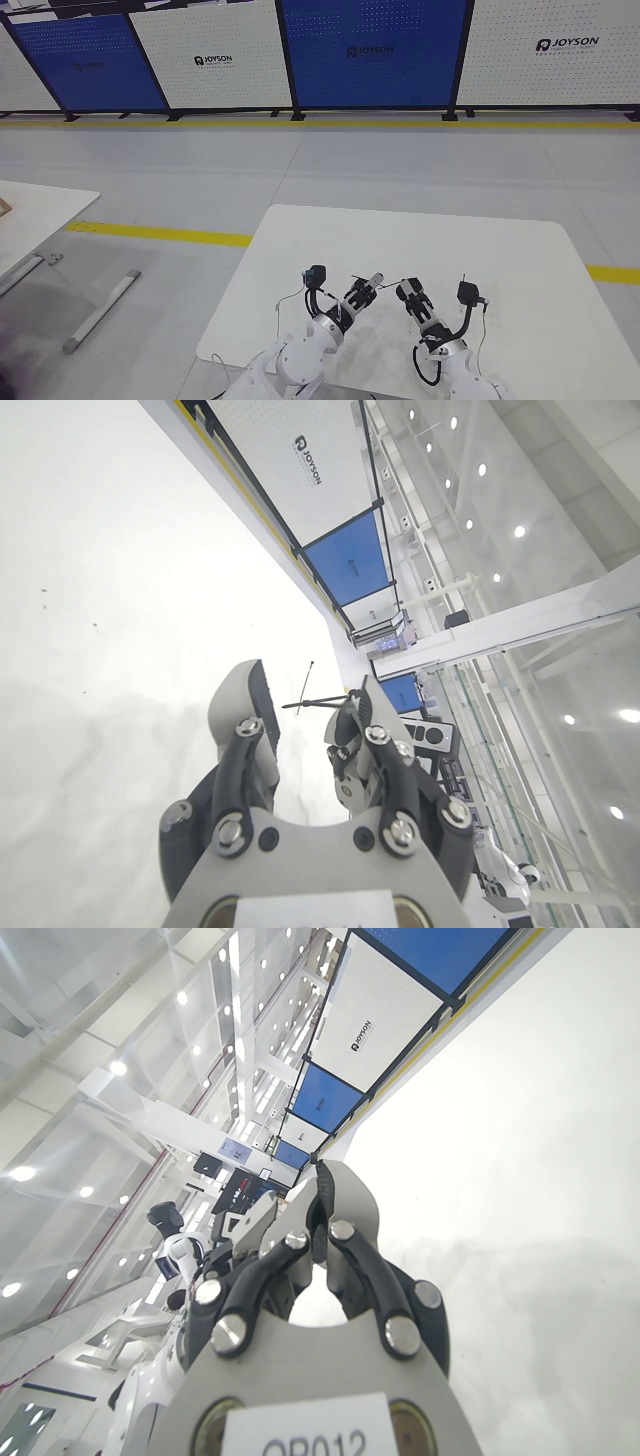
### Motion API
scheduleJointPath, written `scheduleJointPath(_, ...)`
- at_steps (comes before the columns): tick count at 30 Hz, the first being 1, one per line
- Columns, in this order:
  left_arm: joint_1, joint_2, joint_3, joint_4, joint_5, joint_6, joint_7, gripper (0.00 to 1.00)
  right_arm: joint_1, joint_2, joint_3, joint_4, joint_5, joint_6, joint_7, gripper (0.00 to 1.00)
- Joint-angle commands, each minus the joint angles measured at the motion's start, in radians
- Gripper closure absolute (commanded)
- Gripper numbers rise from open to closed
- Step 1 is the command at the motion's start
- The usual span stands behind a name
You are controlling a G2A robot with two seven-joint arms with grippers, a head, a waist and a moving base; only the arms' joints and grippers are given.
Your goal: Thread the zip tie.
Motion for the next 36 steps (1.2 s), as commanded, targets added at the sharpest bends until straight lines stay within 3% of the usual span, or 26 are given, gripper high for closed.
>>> scheduleJointPath(1,0.002,0.001,-0.006,-0.003,0.004,0.0,0.0,0.77,-0.001,0.0,0.001,-0.001,0.0,0.0,-0.001,1.0)
scheduleJointPath(6,0.006,0.003,-0.01,-0.01,0.018,0.002,-0.008,1.0,-0.004,0.0,0.003,-0.004,-0.003,0.001,-0.002,1.0)
scheduleJointPath(26,0.013,0.001,-0.003,-0.02,0.015,-0.007,-0.009,1.0,0.008,-0.003,0.0,0.013,0.004,0.004,-0.006,1.0)
scheduleJointPath(27,0.013,0.001,-0.003,-0.019,0.016,-0.006,-0.013,0.91,0.008,-0.003,0.0,0.013,0.003,0.004,-0.006,1.0)
scheduleJointPath(28,0.013,0.001,-0.004,-0.017,0.018,-0.005,-0.018,0.9,0.008,-0.003,-0.001,0.015,0.003,0.005,-0.007,1.0)
scheduleJointPath(36,0.013,0.002,-0.007,-0.013,0.014,-0.008,-0.027,0.91,0.004,-0.004,-0.001,0.016,-0.002,0.008,-0.019,1.0)
